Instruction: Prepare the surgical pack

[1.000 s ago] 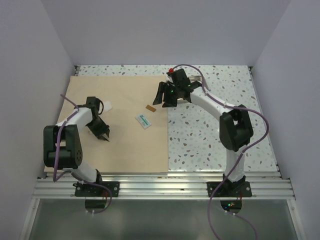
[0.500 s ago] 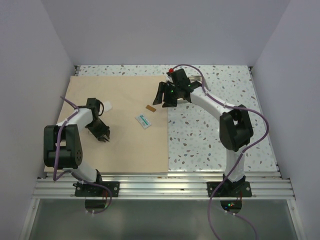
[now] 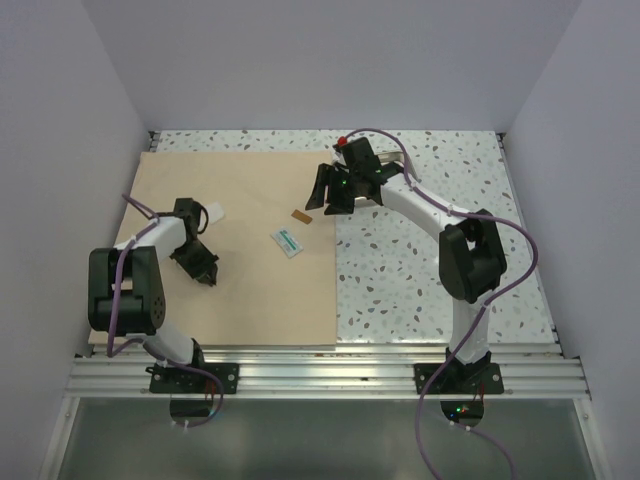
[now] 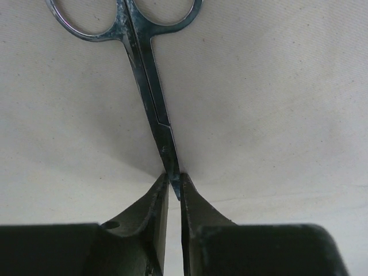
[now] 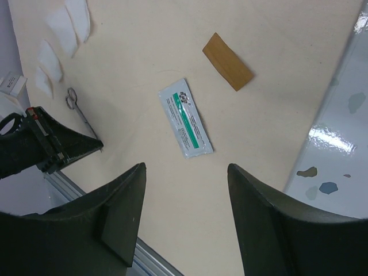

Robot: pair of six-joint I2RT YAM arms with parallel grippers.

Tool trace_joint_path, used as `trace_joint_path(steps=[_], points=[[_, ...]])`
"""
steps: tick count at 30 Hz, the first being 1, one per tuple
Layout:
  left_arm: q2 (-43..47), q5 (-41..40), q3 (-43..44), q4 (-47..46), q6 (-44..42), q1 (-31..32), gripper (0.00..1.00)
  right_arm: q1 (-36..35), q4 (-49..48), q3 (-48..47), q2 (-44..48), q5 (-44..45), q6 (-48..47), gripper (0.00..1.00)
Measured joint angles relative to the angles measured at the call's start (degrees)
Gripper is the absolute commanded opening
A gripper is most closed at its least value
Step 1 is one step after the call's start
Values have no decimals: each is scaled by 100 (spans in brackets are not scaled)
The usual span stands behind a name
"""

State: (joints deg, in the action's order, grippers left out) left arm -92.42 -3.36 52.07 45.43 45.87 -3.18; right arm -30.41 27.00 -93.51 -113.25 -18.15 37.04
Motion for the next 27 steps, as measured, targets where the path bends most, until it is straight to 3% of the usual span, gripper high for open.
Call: trace_joint_path(steps=[6, 17, 27], points=[[-7, -2, 9, 20, 2, 0, 0, 0, 0, 0, 0, 2, 0, 62], [96, 39, -13, 37, 59, 2, 0, 0, 0, 0, 0, 0, 0, 62], [1027, 481, -131, 122, 44, 151, 0, -2, -15, 7, 0, -96, 24, 62]])
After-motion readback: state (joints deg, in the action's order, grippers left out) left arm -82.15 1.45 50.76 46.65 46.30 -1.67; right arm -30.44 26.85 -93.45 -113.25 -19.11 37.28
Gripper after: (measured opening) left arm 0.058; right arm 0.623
